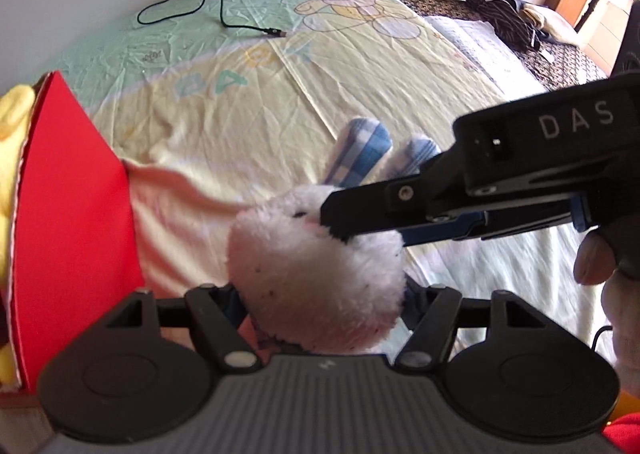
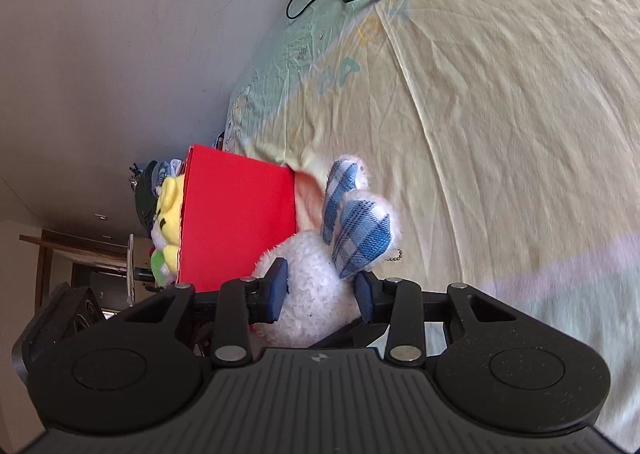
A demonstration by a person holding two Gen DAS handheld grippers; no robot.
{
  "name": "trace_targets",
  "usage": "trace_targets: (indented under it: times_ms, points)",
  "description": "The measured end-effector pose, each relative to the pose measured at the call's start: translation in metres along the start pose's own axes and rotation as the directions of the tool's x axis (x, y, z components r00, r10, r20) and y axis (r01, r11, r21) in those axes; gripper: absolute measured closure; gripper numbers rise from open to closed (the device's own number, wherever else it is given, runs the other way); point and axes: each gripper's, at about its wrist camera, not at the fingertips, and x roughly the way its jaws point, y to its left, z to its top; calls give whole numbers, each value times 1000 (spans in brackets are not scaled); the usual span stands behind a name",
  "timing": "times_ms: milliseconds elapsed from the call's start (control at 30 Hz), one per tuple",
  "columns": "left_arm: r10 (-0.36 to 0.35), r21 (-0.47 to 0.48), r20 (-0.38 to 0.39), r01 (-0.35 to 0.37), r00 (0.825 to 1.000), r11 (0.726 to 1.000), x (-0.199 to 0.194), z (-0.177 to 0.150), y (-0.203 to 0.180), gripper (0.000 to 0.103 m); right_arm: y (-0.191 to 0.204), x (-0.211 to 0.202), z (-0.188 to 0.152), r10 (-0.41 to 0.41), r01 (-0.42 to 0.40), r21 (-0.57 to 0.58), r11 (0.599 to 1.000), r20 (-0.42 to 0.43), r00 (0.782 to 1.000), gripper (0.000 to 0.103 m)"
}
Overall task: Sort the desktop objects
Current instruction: 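Lift the second rabbit plush with the right tool over the red box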
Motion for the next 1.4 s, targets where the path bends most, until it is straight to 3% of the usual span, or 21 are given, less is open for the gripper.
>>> trace_targets:
  times_ms: [367,833,1200,1400]
  points:
    - [-73,143,-13,74,997,987,-46,-61,22,35,43,1,-74,-43,43,6,999,29,999,65]
    - [-109,193,-29,112,994,975,-110,-139,112,35,125,58,-153,-21,20,-73,997,-20,1000,65]
    - [-73,123,83,62,994,991,-169,-155,183,35,195,92,-167,75,-80,-223,972,-30,997,64]
    - [-47,95,187,29,981,995,-199,-143,207,35,231,96,-157,129,-118,-301,946,15,992,64]
